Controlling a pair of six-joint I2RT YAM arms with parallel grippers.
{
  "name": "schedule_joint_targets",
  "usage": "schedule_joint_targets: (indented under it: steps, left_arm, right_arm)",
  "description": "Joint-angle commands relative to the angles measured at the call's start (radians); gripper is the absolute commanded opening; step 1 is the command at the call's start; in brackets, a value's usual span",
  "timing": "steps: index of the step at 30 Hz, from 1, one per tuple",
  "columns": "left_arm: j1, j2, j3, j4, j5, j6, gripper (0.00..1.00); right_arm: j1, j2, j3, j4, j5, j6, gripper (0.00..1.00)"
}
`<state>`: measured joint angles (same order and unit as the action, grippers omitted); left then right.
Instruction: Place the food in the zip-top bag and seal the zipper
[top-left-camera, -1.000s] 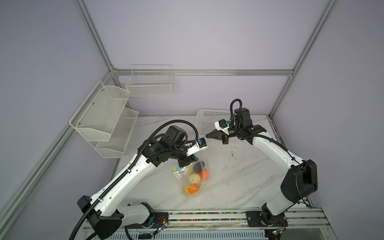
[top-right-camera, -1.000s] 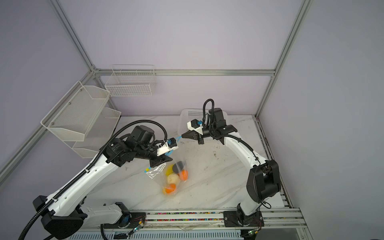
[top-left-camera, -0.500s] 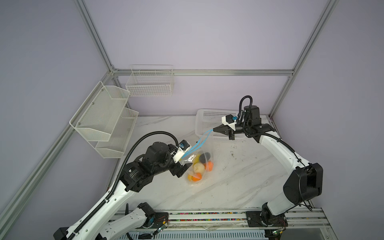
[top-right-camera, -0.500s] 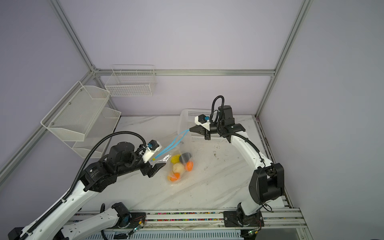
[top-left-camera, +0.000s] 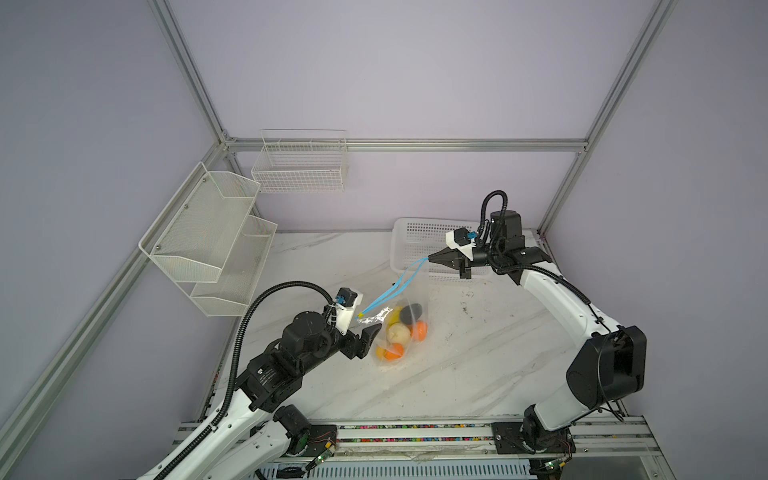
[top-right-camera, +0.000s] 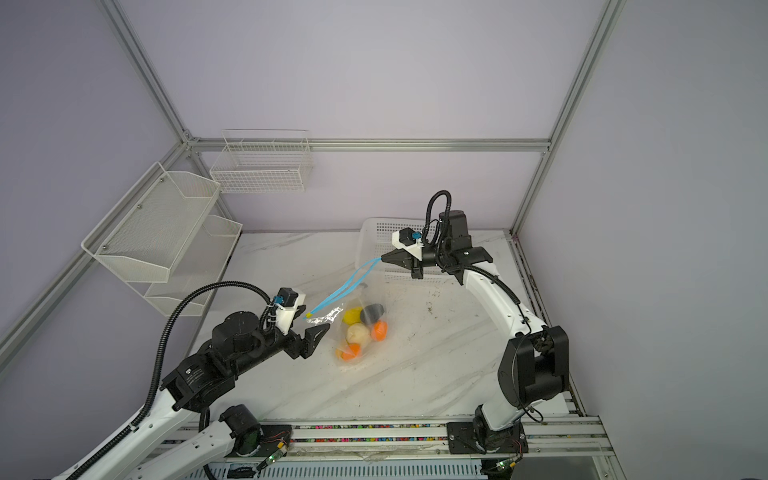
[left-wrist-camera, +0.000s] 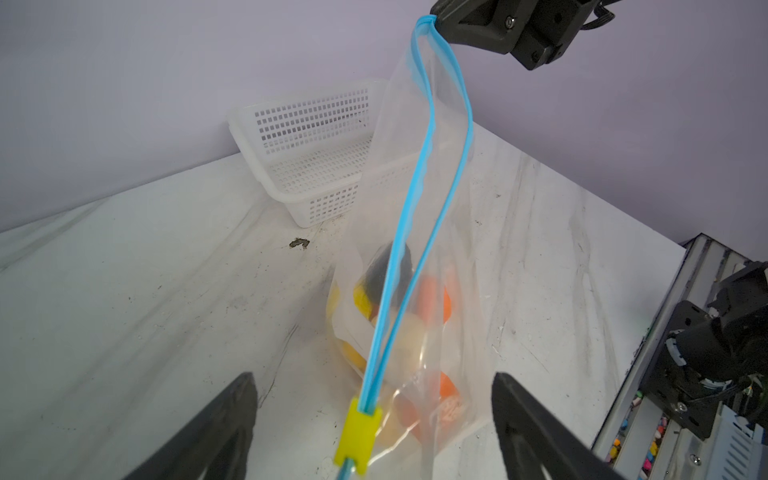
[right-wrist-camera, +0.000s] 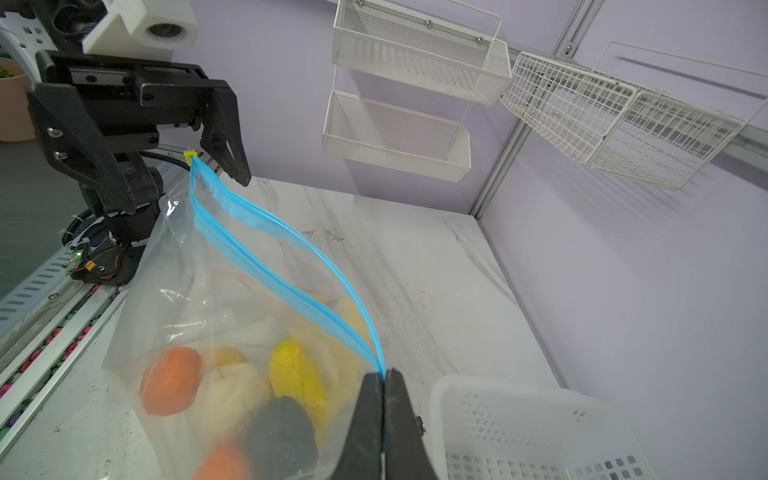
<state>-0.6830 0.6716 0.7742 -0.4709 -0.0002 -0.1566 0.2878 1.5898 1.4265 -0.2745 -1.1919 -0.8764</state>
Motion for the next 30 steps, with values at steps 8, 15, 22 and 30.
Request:
schedule_joint_targets:
  steps: [8, 15, 22, 30]
  left_arm:
    - [-0.002, -0.070, -0.084, 0.091, -0.017, -0.137, 0.77]
    - [-0.003, -0.032, -0.084, 0.086, -0.024, -0.181, 0.71]
    - [-0.002, 0.024, -0.057, 0.084, -0.014, -0.214, 0.56]
    - [-0.001, -0.031, -0.105, 0.086, -0.006, -0.260, 0.61]
  right_arm:
    - [-0.005, 0.022, 0.028, -0.008, -0.038, -0.015, 0.00]
    - [-0.005, 0.025, 0.026, -0.006, -0.036, -0.013, 0.00]
    - [-0.005, 0.022, 0.022, -0.007, -0.024, -0.012, 0.00]
    - [-0.006, 0.041, 0.035, -0.006, -0.028, -0.003, 0.00]
